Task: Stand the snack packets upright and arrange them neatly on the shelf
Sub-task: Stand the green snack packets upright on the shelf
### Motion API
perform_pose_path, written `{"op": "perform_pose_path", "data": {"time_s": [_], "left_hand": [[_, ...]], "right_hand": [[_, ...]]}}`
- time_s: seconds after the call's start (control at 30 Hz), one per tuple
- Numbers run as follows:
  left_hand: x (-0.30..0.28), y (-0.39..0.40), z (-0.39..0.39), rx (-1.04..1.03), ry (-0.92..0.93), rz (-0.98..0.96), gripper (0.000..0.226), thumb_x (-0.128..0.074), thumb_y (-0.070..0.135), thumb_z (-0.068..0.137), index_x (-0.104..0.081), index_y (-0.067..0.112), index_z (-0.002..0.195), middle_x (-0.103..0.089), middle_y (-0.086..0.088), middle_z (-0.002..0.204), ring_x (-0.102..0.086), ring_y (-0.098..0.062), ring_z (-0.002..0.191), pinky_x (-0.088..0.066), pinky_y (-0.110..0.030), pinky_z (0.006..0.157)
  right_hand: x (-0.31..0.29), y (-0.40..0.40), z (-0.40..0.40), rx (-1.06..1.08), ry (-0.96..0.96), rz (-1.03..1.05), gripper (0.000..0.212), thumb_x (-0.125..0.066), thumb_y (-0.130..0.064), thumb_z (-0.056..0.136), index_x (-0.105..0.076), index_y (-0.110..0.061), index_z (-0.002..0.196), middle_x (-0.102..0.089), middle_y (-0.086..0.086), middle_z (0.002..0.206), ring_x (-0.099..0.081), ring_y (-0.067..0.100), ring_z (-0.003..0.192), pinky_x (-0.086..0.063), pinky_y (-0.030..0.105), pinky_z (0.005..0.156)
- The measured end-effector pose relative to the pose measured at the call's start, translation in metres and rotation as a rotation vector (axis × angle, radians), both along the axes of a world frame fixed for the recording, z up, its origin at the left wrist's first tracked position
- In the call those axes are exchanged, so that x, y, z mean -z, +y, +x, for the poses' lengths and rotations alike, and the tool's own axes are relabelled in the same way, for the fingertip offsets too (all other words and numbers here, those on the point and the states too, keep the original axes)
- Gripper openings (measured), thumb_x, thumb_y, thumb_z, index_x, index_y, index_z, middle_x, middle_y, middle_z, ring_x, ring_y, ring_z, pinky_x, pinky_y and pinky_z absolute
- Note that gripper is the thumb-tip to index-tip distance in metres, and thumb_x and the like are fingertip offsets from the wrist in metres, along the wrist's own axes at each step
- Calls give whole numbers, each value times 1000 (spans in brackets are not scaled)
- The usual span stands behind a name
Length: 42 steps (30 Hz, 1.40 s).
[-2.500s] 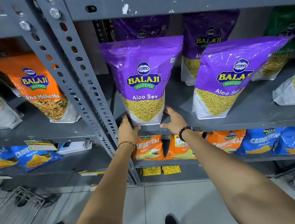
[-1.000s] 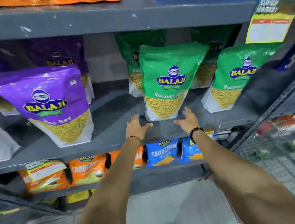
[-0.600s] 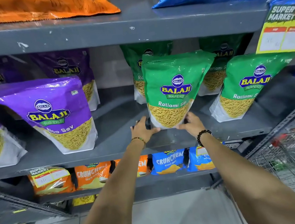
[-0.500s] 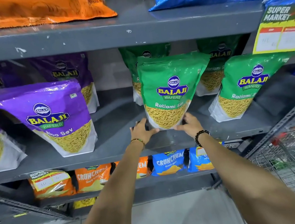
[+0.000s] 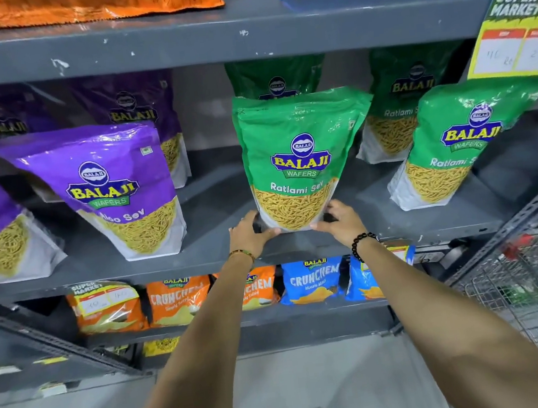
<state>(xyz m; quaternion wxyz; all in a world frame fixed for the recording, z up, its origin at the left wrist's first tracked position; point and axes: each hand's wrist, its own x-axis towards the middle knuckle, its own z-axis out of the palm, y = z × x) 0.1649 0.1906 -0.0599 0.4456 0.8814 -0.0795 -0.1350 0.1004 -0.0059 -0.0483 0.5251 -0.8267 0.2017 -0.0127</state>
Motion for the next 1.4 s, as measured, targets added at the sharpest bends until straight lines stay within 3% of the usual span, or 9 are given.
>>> {"op": "perform_pose_path", "data": {"time_s": [0.27, 0.43, 0.6, 0.87, 1.1, 1.3, 1.4], "left_hand": [[-4, 5, -16, 5, -16, -9, 49, -72, 35, 75, -54, 13, 114, -65, -10, 116, -57, -33, 107, -34, -58, 106], [-14, 4, -21, -2, -12, -8, 46, -71, 27, 77, -55, 9, 117, -63, -12, 119, -56, -30, 110, -40, -51, 104], [-18, 4, -24, 3, -12, 2, 49, -70, 27, 78, -53, 10, 121, -62, -11, 123, -55, -30, 113, -39, -53, 105], [-21, 4, -26, 18, -5, 13, 45, -69, 23, 80, -55, 7, 120, -63, -13, 122, -58, -28, 110, -45, -40, 98], [-21, 1, -28, -17, -7, 1, 45, -70, 24, 79, -57, 7, 118, -64, -12, 121, -59, -28, 109, -46, -42, 101], [-18, -1, -27, -36, -22, -1, 42, -72, 26, 77, -59, 10, 114, -67, -11, 117, -60, -28, 107, -38, -53, 106], [-17, 0, -26, -31, -26, -3, 41, -72, 26, 76, -60, 9, 112, -68, -11, 116, -60, -27, 105, -41, -50, 105]], "right_hand": [[1, 2, -13, -18, -18, 8, 47, -75, -15, 72, -58, -9, 115, -65, 11, 123, -59, 26, 114, -45, 46, 103], [-2, 1, -16, -32, -18, -8, 44, -73, -11, 75, -58, -6, 116, -65, 13, 122, -59, 26, 114, -44, 37, 100], [-4, 1, -16, -42, -6, 2, 45, -72, -11, 75, -57, -6, 118, -63, 13, 125, -57, 26, 117, -42, 35, 99], [-5, 2, -18, -36, -1, -8, 46, -72, -11, 76, -57, -6, 118, -63, 12, 124, -58, 26, 116, -42, 36, 99], [-7, 2, -17, -32, 12, 8, 43, -71, -10, 76, -59, -5, 117, -64, 14, 123, -58, 27, 116, -42, 35, 99], [-8, 0, -17, -32, 20, 2, 43, -71, -10, 76, -59, -6, 117, -64, 13, 124, -58, 27, 116, -43, 40, 103], [-7, 0, -17, -31, 17, -2, 43, -71, -10, 76, -59, -7, 117, -65, 12, 123, -59, 26, 114, -44, 43, 103]]}}
